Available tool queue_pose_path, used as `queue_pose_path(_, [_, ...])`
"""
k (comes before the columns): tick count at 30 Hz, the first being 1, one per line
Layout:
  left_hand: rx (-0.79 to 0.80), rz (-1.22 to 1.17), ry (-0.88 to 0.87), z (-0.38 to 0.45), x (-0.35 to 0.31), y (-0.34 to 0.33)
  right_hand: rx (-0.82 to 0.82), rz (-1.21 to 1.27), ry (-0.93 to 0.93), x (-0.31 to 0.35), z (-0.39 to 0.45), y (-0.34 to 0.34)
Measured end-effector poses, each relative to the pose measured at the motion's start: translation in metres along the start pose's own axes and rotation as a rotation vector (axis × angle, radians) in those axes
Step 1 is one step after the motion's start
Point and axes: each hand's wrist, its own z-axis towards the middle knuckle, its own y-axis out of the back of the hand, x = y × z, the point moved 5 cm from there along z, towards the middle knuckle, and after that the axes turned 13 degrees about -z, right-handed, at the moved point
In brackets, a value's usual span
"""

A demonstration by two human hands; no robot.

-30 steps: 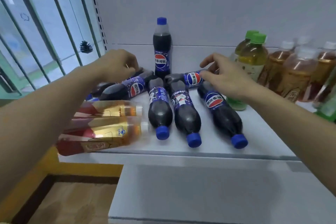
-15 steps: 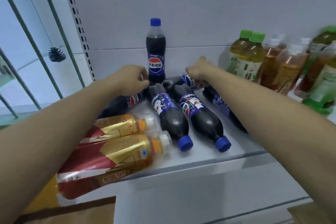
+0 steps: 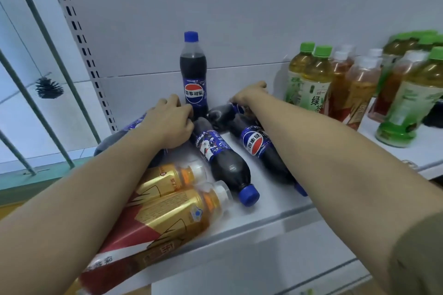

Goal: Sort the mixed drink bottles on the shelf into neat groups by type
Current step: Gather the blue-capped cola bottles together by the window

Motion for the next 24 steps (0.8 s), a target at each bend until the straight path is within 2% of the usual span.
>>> queue_pose_path(5, [0.049,0.048,-0.005,-0.007,-0.008,0.001,0.015,0.424,-0.011,-0.005,0.001,0.001])
queue_pose_path(8, [0.055,0.053,-0.027,-0.010,-0.011,0.000,-0.101,0.631,-0.092,-0.010,-0.011,0.003])
queue_pose_path(13, [0.056,0.064,-0.047,-0.013,-0.012,0.000,-0.304,0.544,0.127,-0.004,-0.025,0.012])
queue_pose_path(18, [0.066,0.044,-0.040,-0.015,-0.010,-0.001,-0.443,0.302,0.402,0.014,-0.034,0.015])
queue_pose_path(24, [0.084,0.022,-0.046,-0.017,-0.008,0.000,-0.411,0.308,0.406,0.008,-0.028,0.015])
